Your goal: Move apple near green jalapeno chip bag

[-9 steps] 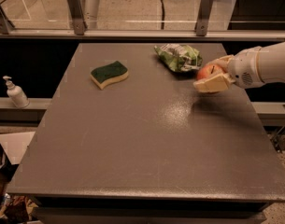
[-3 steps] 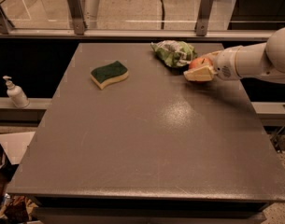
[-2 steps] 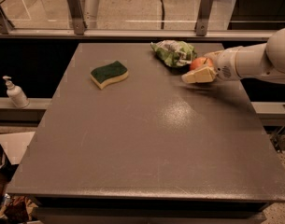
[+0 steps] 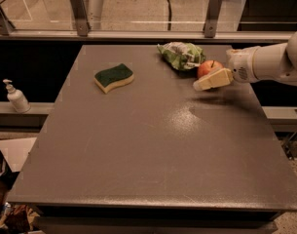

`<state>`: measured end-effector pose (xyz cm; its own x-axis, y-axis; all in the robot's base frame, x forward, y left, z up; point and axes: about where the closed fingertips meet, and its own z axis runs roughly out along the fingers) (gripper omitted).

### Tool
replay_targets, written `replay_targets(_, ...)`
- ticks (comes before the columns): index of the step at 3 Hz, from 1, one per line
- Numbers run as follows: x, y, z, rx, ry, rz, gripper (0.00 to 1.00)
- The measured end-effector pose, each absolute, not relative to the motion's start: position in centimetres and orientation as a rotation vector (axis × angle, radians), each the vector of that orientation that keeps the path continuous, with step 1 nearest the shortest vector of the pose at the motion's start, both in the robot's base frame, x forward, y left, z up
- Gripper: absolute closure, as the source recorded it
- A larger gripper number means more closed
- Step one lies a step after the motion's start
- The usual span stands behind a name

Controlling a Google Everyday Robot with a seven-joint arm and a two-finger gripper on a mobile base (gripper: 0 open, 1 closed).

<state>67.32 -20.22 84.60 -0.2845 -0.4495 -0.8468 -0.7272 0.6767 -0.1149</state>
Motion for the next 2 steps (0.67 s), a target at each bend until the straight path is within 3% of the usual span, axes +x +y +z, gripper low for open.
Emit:
replay_targets(1,63.52,-25.85,85.92,-0.901,1.931,0.398,0.00)
replay_targets(2,63.09,-26.19,85.88,-0.901,1.934,0.403,0.00)
